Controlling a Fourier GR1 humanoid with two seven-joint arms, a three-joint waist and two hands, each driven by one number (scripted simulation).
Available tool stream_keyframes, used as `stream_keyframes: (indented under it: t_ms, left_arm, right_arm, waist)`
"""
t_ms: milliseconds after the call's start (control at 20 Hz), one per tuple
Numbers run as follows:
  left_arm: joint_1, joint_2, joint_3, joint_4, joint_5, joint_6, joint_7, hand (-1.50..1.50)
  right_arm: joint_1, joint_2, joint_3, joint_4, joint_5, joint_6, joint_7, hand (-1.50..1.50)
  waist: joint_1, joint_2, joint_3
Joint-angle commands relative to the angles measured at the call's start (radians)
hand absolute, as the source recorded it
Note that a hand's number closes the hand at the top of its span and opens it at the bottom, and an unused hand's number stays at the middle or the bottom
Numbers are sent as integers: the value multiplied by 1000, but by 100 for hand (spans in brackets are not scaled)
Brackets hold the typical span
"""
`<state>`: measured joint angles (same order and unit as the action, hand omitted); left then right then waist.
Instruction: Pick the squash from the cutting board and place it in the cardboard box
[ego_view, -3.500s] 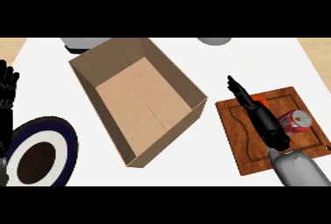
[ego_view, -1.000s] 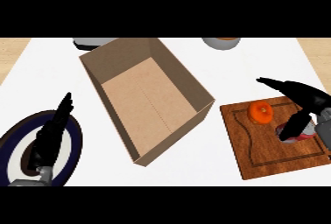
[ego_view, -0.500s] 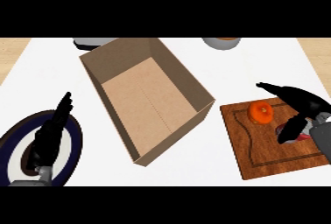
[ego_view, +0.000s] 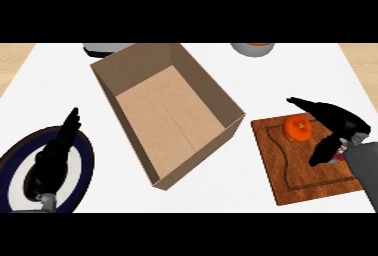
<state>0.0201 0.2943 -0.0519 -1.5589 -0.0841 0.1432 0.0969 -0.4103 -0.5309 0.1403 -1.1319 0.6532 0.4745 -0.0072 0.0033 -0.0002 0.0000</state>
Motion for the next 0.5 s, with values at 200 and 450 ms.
stream_keyframes:
  t_ms: [200,450]
  left_arm:
    - [14,-68,6,42,-62,-5,-61,0]
    - [0,-98,9,24,-93,-3,-21,0]
  right_arm:
    - [3,60,-47,81,86,-37,-56,-150]
    - [-2,65,-73,33,100,24,-40,-150]
  waist:
    - [1,0,0]
    - [-2,-1,0]
